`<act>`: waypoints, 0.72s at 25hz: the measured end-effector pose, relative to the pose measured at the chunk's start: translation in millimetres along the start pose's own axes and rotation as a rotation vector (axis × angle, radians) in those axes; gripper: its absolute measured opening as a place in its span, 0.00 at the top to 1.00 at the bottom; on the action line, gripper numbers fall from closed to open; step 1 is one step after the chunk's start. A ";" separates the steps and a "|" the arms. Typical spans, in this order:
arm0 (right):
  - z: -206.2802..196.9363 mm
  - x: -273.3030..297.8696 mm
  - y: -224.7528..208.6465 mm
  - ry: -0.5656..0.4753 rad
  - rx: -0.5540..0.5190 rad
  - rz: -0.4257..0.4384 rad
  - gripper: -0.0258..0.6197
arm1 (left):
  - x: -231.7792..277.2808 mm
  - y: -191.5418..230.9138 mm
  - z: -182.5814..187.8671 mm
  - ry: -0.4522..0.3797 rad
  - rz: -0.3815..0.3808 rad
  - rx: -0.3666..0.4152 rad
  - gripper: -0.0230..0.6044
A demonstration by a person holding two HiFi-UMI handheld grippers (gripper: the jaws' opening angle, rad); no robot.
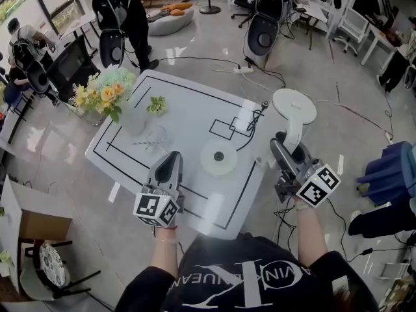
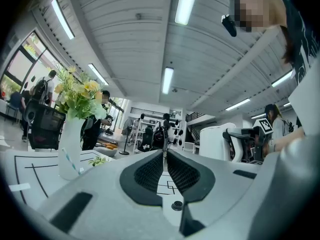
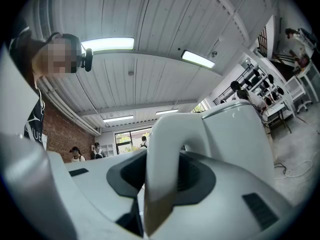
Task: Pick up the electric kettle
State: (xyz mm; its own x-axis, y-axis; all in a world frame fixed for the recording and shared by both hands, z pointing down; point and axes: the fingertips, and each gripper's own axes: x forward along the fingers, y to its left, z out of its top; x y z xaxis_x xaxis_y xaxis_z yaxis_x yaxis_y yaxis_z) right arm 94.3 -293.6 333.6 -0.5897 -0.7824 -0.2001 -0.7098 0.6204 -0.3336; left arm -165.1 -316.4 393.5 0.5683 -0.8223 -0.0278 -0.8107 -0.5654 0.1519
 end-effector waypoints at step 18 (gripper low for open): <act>1.6 -1.1 1.4 0.003 0.001 0.007 0.77 | -0.6 -2.0 1.2 0.006 0.000 0.005 0.92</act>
State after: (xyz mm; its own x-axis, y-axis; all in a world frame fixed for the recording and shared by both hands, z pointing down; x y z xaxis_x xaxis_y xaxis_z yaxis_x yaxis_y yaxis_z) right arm 94.5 -291.9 331.9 -0.5957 -0.7779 -0.2001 -0.7051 0.6257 -0.3335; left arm -163.9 -314.9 392.1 0.5687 -0.8222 -0.0222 -0.8116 -0.5653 0.1475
